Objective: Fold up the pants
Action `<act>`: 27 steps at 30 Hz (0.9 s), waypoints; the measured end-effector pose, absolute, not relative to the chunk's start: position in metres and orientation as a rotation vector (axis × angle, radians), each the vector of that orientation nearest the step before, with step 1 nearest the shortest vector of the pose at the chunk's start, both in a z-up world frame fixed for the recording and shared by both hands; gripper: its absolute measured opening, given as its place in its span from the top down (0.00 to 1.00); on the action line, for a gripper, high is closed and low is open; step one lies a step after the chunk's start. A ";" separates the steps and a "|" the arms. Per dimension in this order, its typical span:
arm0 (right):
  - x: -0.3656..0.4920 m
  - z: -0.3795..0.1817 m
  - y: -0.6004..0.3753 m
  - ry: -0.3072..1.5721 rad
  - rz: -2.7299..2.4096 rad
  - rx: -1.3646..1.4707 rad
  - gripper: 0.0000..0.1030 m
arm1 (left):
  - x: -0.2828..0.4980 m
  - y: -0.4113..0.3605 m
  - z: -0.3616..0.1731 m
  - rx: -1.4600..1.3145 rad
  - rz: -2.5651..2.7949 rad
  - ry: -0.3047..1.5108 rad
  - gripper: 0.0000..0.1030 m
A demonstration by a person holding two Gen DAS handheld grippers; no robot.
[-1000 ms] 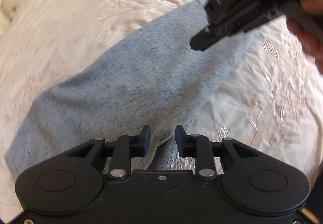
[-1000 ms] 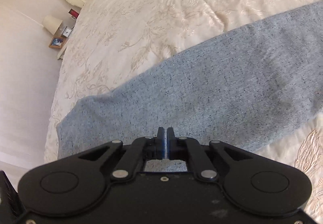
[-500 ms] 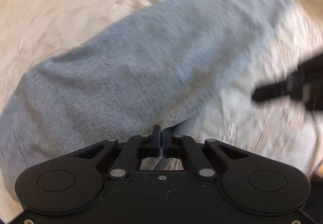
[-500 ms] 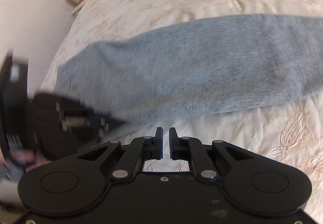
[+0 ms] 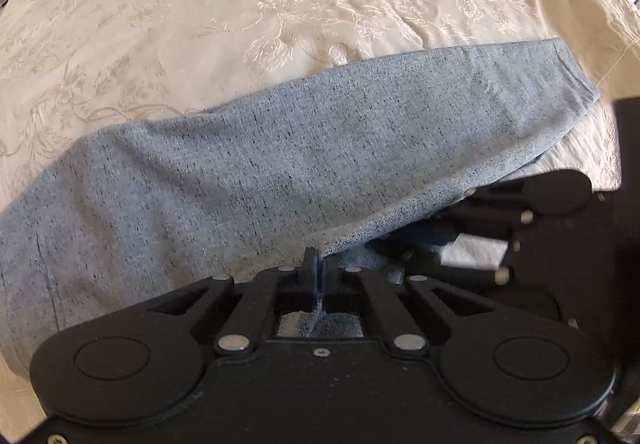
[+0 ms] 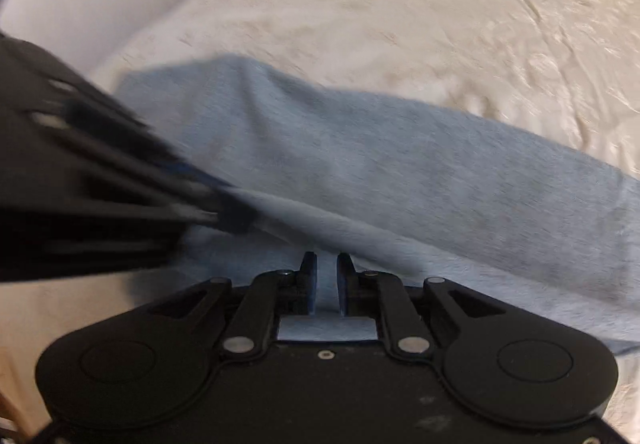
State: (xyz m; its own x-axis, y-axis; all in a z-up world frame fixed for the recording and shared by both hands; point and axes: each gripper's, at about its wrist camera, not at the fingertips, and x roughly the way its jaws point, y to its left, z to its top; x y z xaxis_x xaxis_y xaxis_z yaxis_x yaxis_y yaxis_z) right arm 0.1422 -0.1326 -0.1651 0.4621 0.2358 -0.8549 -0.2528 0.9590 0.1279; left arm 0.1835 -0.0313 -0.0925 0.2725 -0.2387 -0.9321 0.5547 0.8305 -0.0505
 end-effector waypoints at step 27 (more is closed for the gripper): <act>0.153 -0.158 -0.196 1.075 0.197 0.127 0.86 | 0.174 0.033 -0.140 0.063 -0.436 1.259 0.71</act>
